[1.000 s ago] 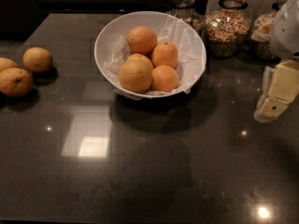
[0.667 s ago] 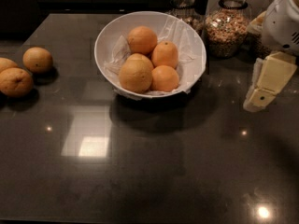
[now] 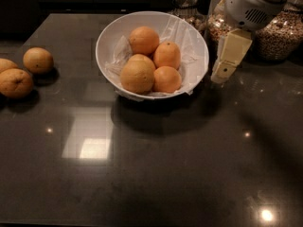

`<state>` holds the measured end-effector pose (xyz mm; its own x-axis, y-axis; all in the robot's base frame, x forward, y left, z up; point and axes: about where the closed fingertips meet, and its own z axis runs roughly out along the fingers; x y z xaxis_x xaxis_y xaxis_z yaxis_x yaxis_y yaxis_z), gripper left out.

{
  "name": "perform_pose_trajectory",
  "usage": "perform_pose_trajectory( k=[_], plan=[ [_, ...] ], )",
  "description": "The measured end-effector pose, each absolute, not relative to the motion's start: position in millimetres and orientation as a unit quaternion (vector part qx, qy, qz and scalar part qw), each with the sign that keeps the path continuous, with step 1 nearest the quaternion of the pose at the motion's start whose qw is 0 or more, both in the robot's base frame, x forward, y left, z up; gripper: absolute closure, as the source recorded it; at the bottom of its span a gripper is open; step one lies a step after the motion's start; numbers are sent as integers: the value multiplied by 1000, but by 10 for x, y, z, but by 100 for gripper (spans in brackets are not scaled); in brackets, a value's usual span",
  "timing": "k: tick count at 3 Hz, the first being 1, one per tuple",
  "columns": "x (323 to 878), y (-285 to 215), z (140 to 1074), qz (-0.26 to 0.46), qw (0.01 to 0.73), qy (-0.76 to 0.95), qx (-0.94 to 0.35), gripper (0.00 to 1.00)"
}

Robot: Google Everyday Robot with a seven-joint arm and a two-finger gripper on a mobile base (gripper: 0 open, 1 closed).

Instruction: Pick orange from white bowl

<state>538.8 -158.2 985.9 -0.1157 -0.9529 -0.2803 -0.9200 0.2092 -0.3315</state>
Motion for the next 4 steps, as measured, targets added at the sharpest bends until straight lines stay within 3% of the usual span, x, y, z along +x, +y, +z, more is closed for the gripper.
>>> perform_pose_trajectory(
  k=[2,4],
  plan=[
    [5576,-1427,9797,-23,246,751,-612,0],
    [6256,-1069,9782,-7,305,771,-559,0]
  ],
)
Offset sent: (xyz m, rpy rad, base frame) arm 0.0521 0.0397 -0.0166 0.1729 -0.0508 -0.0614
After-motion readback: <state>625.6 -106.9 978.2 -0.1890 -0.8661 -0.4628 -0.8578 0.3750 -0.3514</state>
